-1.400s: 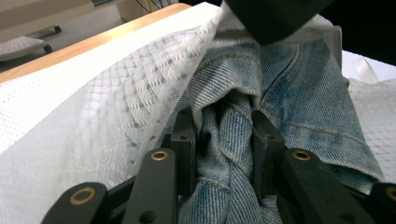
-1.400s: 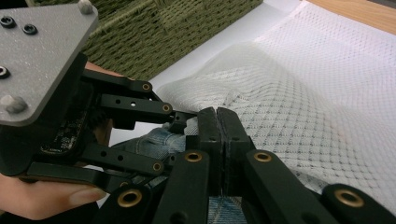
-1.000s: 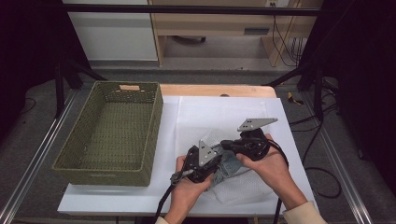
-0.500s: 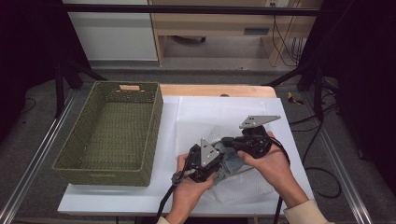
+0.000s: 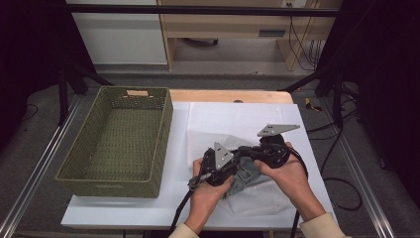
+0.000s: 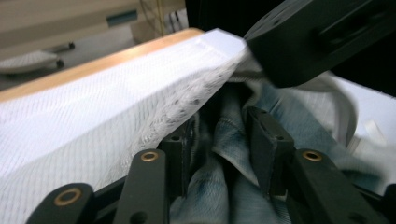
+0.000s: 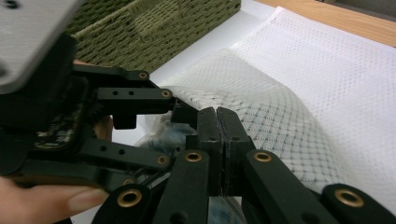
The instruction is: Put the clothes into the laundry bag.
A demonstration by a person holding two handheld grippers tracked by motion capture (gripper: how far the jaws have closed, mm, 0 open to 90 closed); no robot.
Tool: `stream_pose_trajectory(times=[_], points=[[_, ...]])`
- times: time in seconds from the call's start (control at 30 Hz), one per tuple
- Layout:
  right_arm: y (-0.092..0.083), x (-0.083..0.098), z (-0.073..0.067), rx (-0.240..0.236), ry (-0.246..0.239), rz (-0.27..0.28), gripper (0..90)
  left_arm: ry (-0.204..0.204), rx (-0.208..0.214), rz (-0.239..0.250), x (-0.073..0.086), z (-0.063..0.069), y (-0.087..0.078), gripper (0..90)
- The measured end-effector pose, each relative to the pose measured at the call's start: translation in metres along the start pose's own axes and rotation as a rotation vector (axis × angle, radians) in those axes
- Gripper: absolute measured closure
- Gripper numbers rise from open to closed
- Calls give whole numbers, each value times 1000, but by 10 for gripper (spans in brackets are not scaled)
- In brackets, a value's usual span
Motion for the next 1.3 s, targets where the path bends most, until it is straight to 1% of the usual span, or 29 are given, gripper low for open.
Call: stream_pose_trajectory(times=[0.07,0.13,0.17,0.23,0.33,0.43,0.53,0.6,0.63,0.67,0.7,0.73,0.8,0.87,0.93,1.03,1.07,1.13,1.2,1.27,1.3], points=[[-2,1,3,9,7,-1,897,-6,3,20,-4,0,-5,586],[-3,3,5,10,13,0,896,-1,13,24,-5,-2,-12,565],[-3,3,5,8,16,3,896,2,12,28,-5,-3,-15,559],[-3,5,4,6,21,3,897,-4,21,31,-4,-6,-23,544],[-1,8,1,0,13,-4,897,0,28,44,0,-12,-38,529],[3,13,-4,-6,-1,-13,897,-6,25,53,7,-20,-53,519],[6,19,-11,-17,-4,-14,897,22,14,51,19,-28,-66,522],[9,23,-14,-24,-2,-9,897,41,4,36,28,-32,-71,527],[11,25,-16,-30,-4,-10,897,52,3,24,32,-34,-73,526],[12,28,-18,-33,-4,-8,897,61,-9,23,34,-37,-75,526],[13,30,-20,-38,-4,-4,897,65,-21,21,36,-41,-77,527],[14,32,-22,-42,-1,1,897,67,-23,19,38,-44,-79,530],[17,37,-26,-52,-3,4,897,59,-31,7,43,-51,-83,532],[19,41,-29,-55,-7,1,897,54,-32,-8,51,-56,-85,531],[22,44,-31,-61,-3,9,897,52,-27,-28,60,-60,-85,531],[26,49,-31,-48,-17,6,897,31,-20,-56,72,-62,-83,528],[27,51,-31,-49,-15,9,897,26,-21,-61,74,-62,-82,528],[30,54,-31,-43,-22,8,897,32,-16,-72,79,-60,-80,526],[32,57,-31,-33,-33,8,897,30,-19,-70,81,-59,-80,519],[32,58,-31,-23,-53,16,896,29,-14,-74,82,-59,-80,514],[32,58,-31,-25,-52,28,897,32,-14,-76,83,-59,-80,510]])
Point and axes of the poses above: each handheld gripper's, and its own axes: y roughly forward along the jaws, x roughly out of its underside, z roughly to its right, the point moved 8 cm from there along y, roughly forward along the jaws, and after that the axes turned 14 degrees about -x, right-handed, at the moved point
